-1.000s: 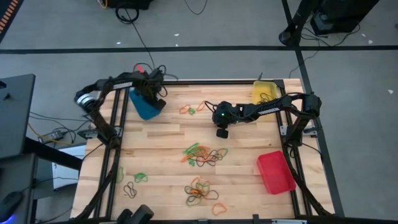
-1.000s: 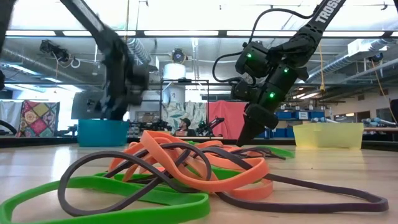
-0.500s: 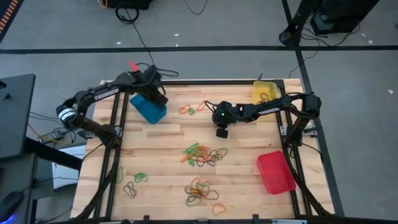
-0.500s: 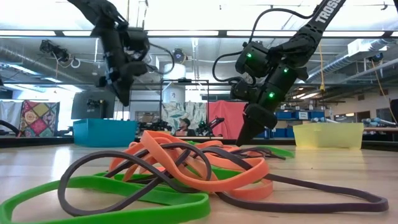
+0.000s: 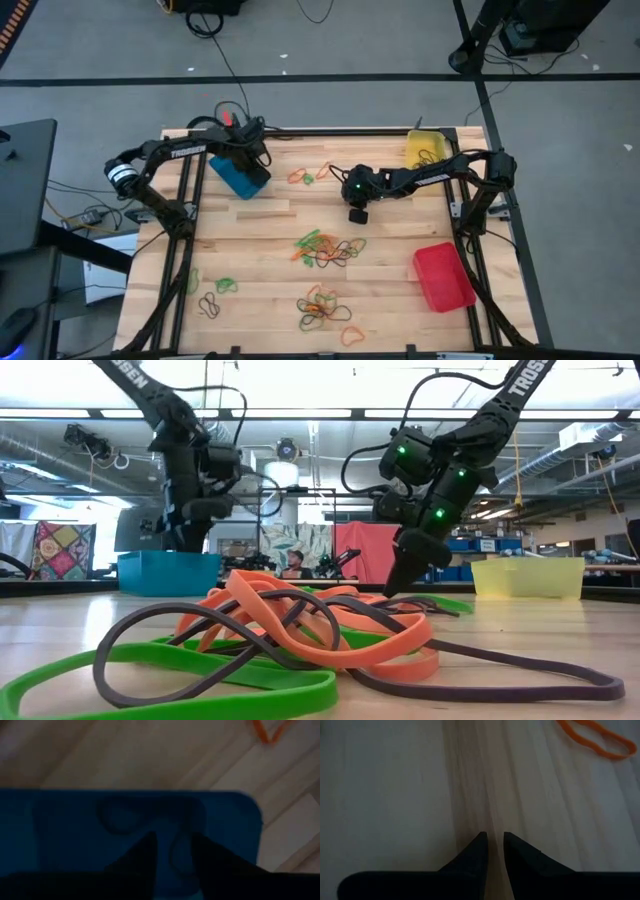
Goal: Sort rubber bands into baskets
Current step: Put the brown rubber band into the yellow bin
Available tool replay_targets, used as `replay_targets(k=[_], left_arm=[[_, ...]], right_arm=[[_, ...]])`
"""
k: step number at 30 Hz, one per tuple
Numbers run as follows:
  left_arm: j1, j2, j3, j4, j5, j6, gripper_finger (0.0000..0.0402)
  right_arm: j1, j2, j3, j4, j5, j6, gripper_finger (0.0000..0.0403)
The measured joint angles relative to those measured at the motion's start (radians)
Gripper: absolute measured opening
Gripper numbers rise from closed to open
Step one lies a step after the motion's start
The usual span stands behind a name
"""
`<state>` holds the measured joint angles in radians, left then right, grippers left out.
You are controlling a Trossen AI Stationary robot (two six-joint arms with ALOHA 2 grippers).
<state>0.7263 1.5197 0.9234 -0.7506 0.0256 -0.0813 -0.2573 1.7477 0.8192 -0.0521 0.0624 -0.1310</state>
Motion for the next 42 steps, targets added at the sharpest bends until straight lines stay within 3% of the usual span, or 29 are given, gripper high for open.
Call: replay_targets(k=[5,9,19,25,28,33,38,42], left_arm=[[0.016,0.000,-0.106,0.131,0.001,-0.030,0.0218],[0.017,0.008,-0.143,0.168,-0.004,-0.029,0.0253],[0.010,0.076,-0.190,0.217,0.003,-0.028,0.0265],[-0.003,0.081,-0.189,0.220,-0.074,-0.079,0.0213],[-0.004,0.081,-0.188,0.227,-0.129,-0.102,0.0154],[-0.004,0.085,-0.188,0.242,-0.191,-0.108,0.0022],[-0.018,0.094,-0.155,0.194,-0.210,-0.129,0.0004],[-0.045,0.072,-0.088,0.049,-0.339,-0.105,0.0002]], right_arm=[[-0.005,0.000,-0.006,0.019,0.000,-0.001,0.0074],[-0.014,0.000,-0.006,0.040,0.000,0.000,0.0074],[-0.016,0.000,-0.006,0.059,-0.001,0.008,0.0074],[-0.016,0.000,-0.006,0.058,-0.002,0.008,0.0074],[-0.016,0.000,-0.006,0.057,-0.003,0.007,0.0074],[-0.016,0.000,-0.006,0.048,-0.003,0.004,0.0074],[-0.016,0.000,-0.006,0.048,-0.003,0.004,0.0074],[-0.016,0.000,-0.006,0.048,-0.003,0.005,0.0074]])
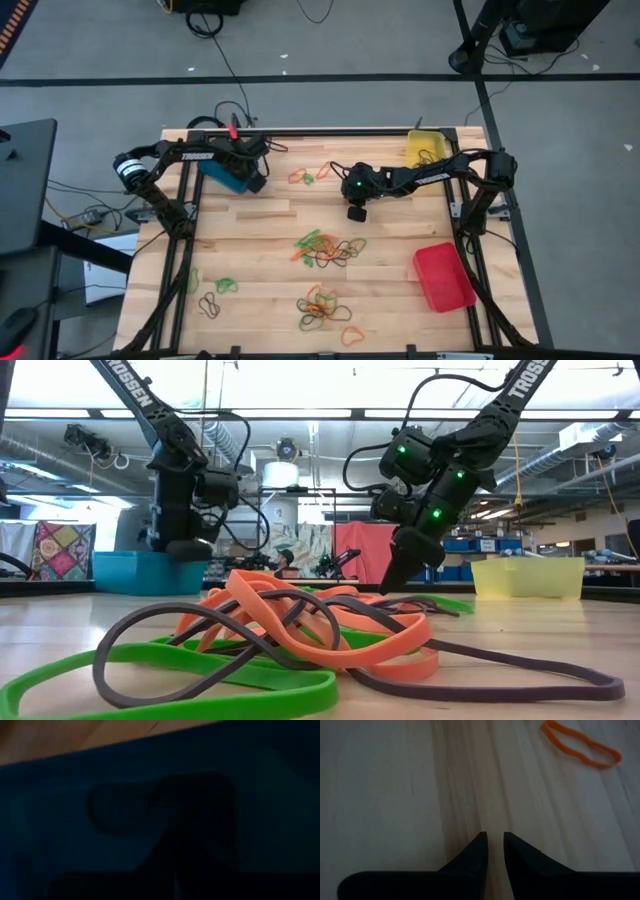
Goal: Sort rubber bands into baskets
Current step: Put the brown rubber band into the yellow bin
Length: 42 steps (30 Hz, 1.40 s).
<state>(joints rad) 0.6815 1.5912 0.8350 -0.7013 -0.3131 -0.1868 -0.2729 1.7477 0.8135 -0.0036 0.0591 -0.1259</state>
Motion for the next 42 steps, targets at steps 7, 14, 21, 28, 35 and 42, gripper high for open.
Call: replay_targets(k=[7,14,21,28,35,42], left_arm=[[-0.008,-0.096,0.120,-0.129,-0.116,0.024,0.0001],[-0.014,-0.183,0.181,-0.191,-0.155,0.024,0.0001],[-0.101,-0.221,0.272,-0.141,-0.133,0.116,0.0000],[-0.217,-0.221,0.297,0.130,0.171,0.217,0.0000],[-0.279,-0.221,0.297,0.250,0.293,0.280,0.0000],[-0.308,-0.205,0.286,0.264,0.354,0.345,0.0000]], right_arm=[[0.000,0.000,0.000,-0.001,0.000,0.003,0.0074],[0.000,0.000,0.000,0.000,0.000,0.003,0.0074],[0.000,0.000,0.000,0.023,0.003,0.002,0.0074],[0.000,-0.028,0.000,0.113,0.002,-0.001,0.0074],[-0.032,-0.116,0.000,0.343,-0.095,0.046,0.0086],[-0.022,-0.130,0.001,0.564,-0.158,-0.055,0.0122]])
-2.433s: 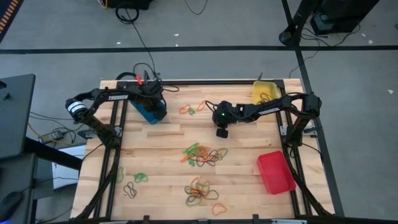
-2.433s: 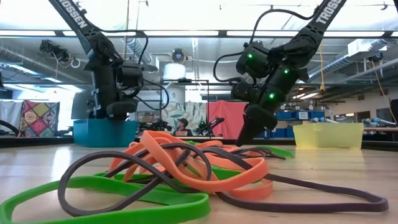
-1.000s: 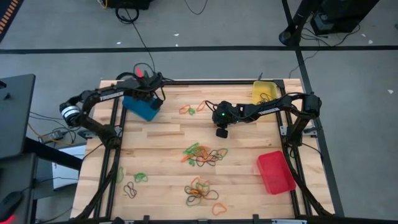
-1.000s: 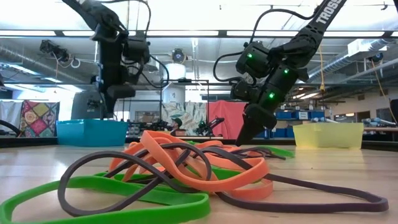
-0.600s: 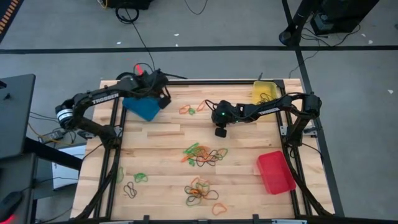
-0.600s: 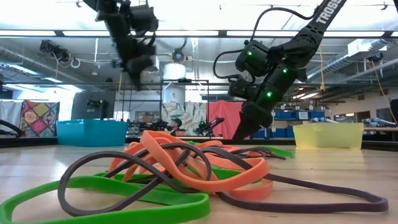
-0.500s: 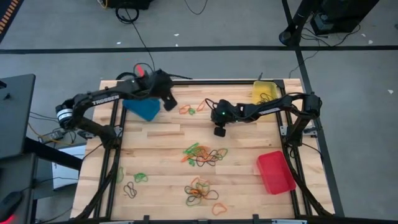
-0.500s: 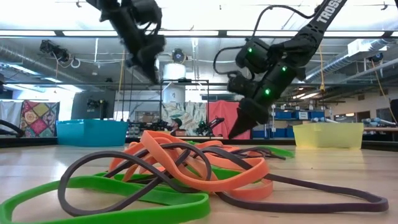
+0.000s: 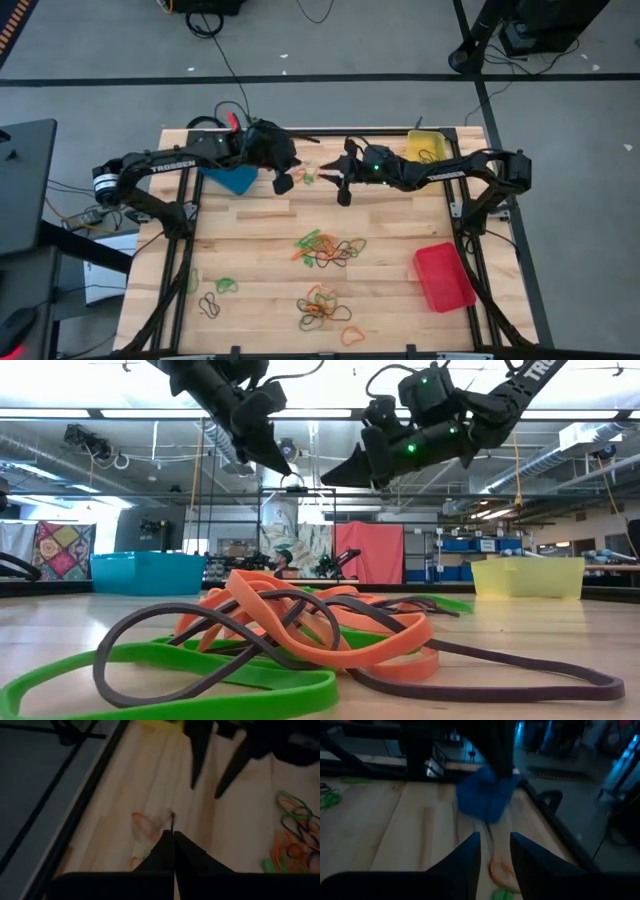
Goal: Sort rubber bands into baskets
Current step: Put the brown rubber band into the yellow bin
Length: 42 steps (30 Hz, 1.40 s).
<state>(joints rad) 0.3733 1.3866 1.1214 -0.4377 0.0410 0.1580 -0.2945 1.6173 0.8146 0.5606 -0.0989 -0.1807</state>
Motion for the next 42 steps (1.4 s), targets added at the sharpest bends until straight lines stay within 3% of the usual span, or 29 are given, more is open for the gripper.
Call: replay_targets(k=[10,16,28,31,36,42], left_arm=[[-0.039,0.064,0.000,0.009,0.003,0.041,0.0000],[-0.068,0.111,0.000,0.048,0.051,0.067,0.0000],[-0.123,0.112,0.000,0.123,0.051,0.074,0.0000],[-0.132,0.112,0.000,0.133,0.050,0.070,0.0000],[-0.133,0.112,0.000,0.130,0.037,0.039,0.0000],[-0.133,0.112,0.000,0.134,0.002,0.024,0.0008]], right_arm=[[0.060,0.000,0.003,0.003,0.007,-0.108,0.0144],[0.073,0.000,0.003,-0.002,0.005,-0.103,0.0144],[0.076,0.000,0.003,-0.062,0.000,-0.041,0.0142],[0.078,0.000,0.003,-0.069,-0.001,-0.017,0.0117],[0.078,0.000,0.003,-0.085,-0.023,-0.018,0.0018],[0.078,0.000,0.003,-0.112,-0.022,0.002,0.0007]])
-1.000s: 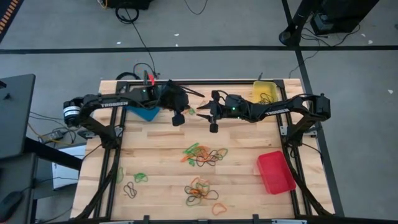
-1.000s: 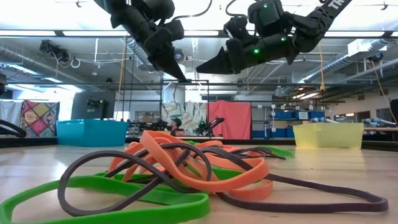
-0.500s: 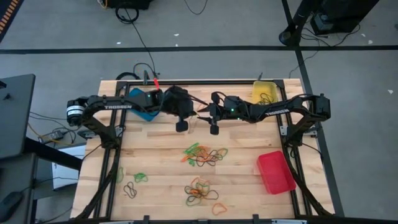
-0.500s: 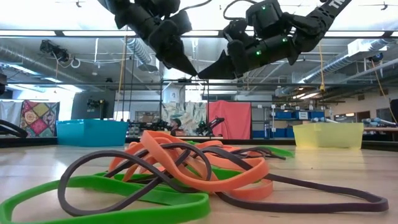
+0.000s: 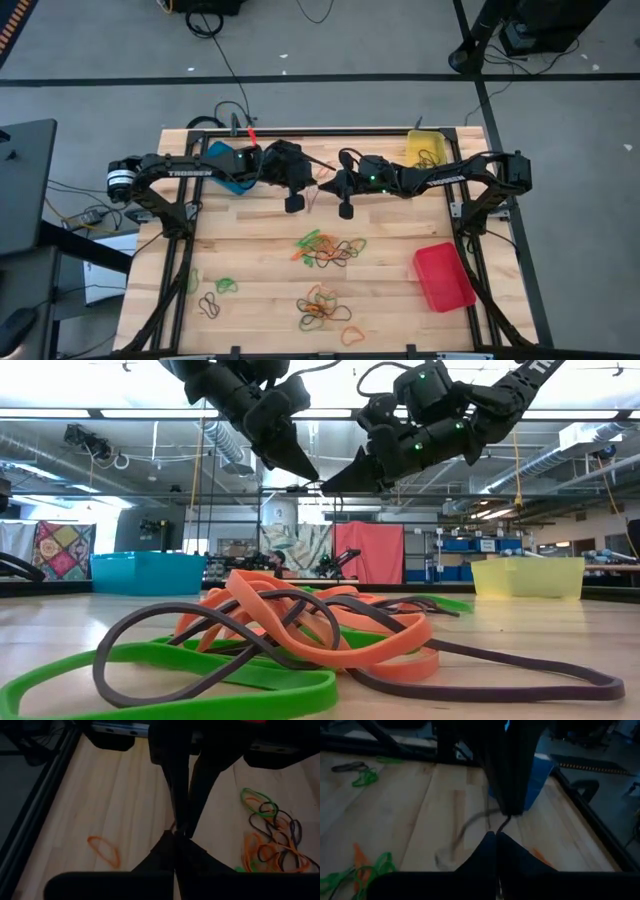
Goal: Sort rubber bands into baskets
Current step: Put the brown rubber band into the yellow bin
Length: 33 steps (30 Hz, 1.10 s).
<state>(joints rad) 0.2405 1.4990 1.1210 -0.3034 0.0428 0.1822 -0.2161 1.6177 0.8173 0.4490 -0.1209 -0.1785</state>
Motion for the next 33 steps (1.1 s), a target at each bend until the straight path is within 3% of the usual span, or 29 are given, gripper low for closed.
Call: replay_targets(k=[7,17,22,28,33], left_arm=[[0.002,0.000,0.000,-0.043,-0.028,-0.025,0.0023],[0.028,-0.002,-0.021,-0.170,-0.102,-0.086,0.0098],[0.035,-0.002,-0.100,-0.133,-0.109,-0.102,0.0116],[0.035,-0.002,-0.204,-0.088,-0.188,-0.133,0.0117],[0.027,-0.002,-0.271,-0.096,-0.208,-0.171,0.0117]], right_arm=[[-0.003,-0.020,0.000,-0.090,0.150,0.022,0.0007],[-0.010,-0.185,0.000,-0.433,0.439,0.072,0.0006],[-0.034,-0.295,0.000,-0.660,0.650,0.137,0.0006],[-0.044,-0.413,0.000,-0.887,0.990,0.233,0.0006],[-0.082,-0.470,0.000,-1.009,1.074,0.311,0.0006]])
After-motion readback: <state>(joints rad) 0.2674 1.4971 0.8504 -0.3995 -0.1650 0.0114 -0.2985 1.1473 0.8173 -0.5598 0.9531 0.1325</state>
